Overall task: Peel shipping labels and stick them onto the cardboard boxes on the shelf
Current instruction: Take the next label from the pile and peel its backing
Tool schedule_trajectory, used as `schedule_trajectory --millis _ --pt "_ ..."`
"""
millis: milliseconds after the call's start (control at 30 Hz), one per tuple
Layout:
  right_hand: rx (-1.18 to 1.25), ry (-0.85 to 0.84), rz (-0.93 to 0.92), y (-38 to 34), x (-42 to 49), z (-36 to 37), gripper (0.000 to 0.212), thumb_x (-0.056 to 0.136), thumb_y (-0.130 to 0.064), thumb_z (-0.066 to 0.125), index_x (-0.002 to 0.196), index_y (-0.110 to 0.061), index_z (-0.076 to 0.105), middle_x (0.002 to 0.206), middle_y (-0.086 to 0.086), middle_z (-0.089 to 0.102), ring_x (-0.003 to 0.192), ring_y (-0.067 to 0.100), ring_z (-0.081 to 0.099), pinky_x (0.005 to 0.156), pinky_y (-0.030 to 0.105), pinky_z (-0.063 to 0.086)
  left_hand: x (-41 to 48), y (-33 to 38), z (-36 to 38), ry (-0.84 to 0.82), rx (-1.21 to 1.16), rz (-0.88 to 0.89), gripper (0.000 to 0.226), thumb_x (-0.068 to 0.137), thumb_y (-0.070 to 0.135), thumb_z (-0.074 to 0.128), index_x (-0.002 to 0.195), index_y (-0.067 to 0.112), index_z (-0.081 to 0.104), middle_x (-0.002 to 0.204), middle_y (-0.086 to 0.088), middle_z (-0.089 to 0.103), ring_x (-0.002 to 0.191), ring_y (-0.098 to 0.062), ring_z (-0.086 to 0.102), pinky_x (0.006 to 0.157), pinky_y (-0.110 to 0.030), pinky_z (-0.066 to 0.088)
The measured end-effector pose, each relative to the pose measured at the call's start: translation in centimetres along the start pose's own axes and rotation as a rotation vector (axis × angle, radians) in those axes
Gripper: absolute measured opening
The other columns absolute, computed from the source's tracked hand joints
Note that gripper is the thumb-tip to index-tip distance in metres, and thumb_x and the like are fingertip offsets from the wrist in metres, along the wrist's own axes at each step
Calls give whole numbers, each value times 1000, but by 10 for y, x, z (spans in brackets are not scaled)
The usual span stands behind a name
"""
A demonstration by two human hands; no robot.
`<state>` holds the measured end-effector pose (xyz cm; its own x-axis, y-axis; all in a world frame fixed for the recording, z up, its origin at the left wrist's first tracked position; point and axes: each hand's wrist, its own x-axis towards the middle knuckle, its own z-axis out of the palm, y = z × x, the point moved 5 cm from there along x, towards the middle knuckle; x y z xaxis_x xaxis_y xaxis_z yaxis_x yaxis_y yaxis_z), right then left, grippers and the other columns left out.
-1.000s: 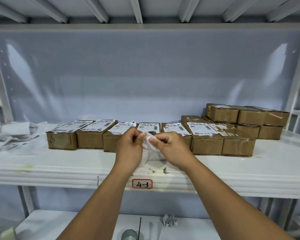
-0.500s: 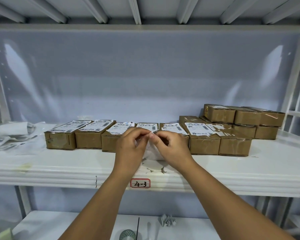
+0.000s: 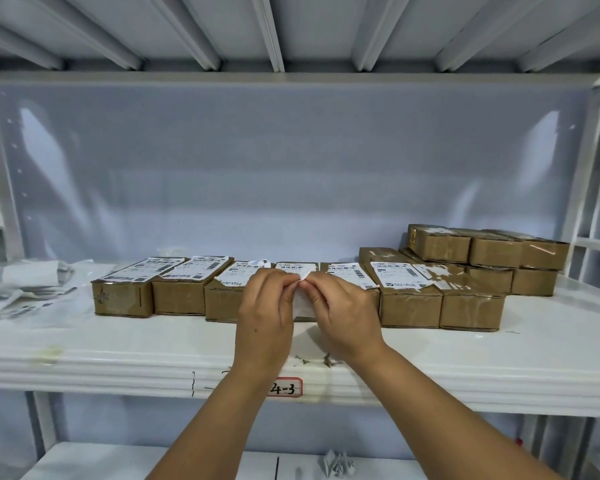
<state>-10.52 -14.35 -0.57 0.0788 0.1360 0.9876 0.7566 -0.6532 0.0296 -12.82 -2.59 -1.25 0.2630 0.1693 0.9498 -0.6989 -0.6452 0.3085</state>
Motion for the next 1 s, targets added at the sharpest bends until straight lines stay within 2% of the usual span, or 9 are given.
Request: schedule_trajectory --millis 100,233,333,467,667,800,900,1000 --pt "-14 -59 44 3 8 4 27 101 -39 32 87 -24 50 68 -1 65 55 23 60 46 27 47 5 -6 3 -5 11 -50 16 91 10 50 87 6 65 86 5 55 80 4 46 79 -1 33" --pt "-81 -124 89 5 13 15 28 93 -33 39 76 -16 55 59 -2 60 50 24 57 41 23 41 11 -16 9 -49 -58 -165 14 89 3 52 80 9 60 86 5 57 84 6 50 72 -5 37" --pt "-82 -126 118 7 8 19 29 91 -32 40 73 -15 55 57 -1 59 47 23 55 39 21 36 8 -24 13 -103 -65 -277 12 90 3 55 83 10 62 83 3 61 79 -3 54 66 -9 37" --pt "-19 -159 190 13 5 23 35 90 -34 38 75 -11 59 62 6 63 51 29 58 46 28 43 8 -29 14 -125 -78 -359 15 90 6 56 79 15 61 77 6 62 75 -8 55 64 -18 39" --pt "42 -261 265 14 3 25 53 86 -48 25 86 -10 63 78 11 69 70 34 61 61 34 43 5 -37 17 -137 -160 -485 21 91 9 56 73 21 56 74 8 60 76 -16 56 70 -32 43" --pt "57 -266 291 14 4 25 56 84 -51 25 87 -11 64 81 10 70 73 34 61 62 32 39 5 -37 16 -143 -173 -531 25 91 9 56 70 23 52 70 8 58 71 -16 54 67 -31 42" --pt "51 -261 311 15 5 24 43 90 -42 37 86 -10 65 81 10 70 74 33 61 62 29 35 5 -36 14 -135 -176 -549 26 92 10 55 71 23 51 71 8 57 70 -14 53 64 -26 40" --pt "69 -252 338 15 6 22 41 89 -41 39 85 -10 65 80 9 70 73 32 61 62 32 40 5 -34 14 -142 -185 -545 24 92 9 53 72 21 51 71 7 57 72 -16 53 65 -28 40"
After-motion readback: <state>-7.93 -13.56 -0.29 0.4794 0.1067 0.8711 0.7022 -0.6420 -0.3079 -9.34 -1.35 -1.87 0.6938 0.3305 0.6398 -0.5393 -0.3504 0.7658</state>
